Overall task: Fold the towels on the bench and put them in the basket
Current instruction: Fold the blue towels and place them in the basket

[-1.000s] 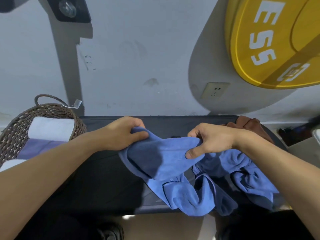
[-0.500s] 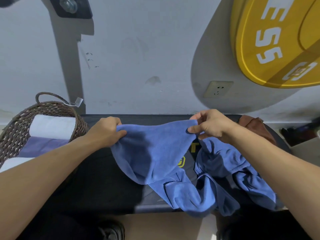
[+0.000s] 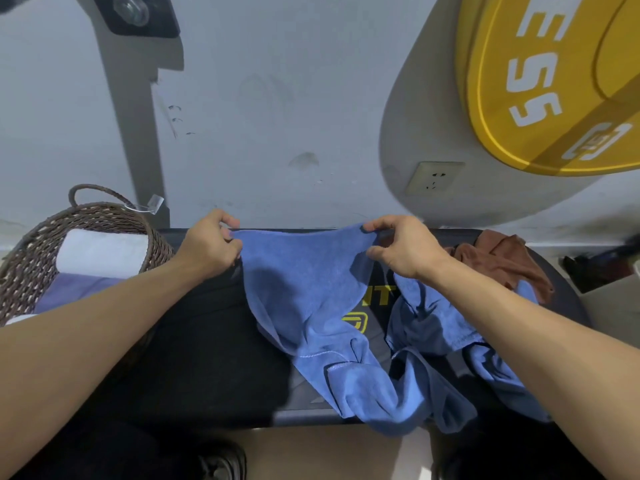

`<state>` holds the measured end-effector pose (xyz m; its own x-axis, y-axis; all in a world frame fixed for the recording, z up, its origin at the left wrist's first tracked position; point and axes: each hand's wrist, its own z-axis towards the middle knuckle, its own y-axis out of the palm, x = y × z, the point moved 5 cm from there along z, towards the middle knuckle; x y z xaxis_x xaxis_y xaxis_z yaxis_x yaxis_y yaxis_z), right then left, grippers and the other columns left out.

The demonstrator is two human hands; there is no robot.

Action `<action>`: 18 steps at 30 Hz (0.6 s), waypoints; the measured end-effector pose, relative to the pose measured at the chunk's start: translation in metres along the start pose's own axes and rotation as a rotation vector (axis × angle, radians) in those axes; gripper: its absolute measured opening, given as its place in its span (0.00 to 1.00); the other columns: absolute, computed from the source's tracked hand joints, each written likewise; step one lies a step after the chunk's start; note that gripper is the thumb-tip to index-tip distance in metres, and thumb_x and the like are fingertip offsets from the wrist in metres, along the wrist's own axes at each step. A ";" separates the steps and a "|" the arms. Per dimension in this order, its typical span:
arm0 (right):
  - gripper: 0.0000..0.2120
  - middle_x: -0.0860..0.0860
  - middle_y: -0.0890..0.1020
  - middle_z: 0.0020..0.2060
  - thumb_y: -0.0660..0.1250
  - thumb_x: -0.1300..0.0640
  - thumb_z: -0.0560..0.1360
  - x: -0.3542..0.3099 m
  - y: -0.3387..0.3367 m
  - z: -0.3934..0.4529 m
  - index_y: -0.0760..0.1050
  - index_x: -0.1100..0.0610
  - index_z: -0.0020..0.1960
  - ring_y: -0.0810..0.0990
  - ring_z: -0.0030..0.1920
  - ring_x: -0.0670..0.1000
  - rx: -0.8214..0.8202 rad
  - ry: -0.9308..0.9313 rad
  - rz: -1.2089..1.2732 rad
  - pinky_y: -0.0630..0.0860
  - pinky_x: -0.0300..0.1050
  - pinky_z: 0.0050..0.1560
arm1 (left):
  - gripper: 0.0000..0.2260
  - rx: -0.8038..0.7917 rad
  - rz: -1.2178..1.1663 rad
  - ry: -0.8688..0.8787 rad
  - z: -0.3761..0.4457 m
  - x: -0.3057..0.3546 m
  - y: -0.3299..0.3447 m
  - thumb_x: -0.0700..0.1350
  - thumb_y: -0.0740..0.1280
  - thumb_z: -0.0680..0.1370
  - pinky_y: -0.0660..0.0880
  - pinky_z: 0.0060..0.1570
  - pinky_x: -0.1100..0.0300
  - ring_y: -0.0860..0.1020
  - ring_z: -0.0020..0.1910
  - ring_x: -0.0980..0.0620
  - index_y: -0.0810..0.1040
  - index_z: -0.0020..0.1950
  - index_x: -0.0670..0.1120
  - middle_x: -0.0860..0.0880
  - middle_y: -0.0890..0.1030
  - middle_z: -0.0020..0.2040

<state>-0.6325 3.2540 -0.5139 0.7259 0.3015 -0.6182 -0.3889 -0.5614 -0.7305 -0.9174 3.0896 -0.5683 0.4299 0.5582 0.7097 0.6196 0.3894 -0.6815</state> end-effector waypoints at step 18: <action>0.18 0.51 0.72 0.48 0.71 0.46 0.72 0.071 0.090 -0.115 0.70 0.54 0.53 0.75 0.47 0.56 -0.595 -0.032 -0.545 0.74 0.49 0.44 | 0.13 -0.940 0.651 0.506 -0.136 0.039 0.121 0.47 0.68 0.75 0.74 0.54 0.52 0.76 0.51 0.50 0.73 0.58 0.50 0.52 0.74 0.53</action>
<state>-0.5506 3.1366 -0.5905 0.7065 0.6678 -0.2344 0.3884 -0.6427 -0.6604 -0.7365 3.0591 -0.5992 0.9072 0.0253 0.4199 0.3364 -0.6428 -0.6882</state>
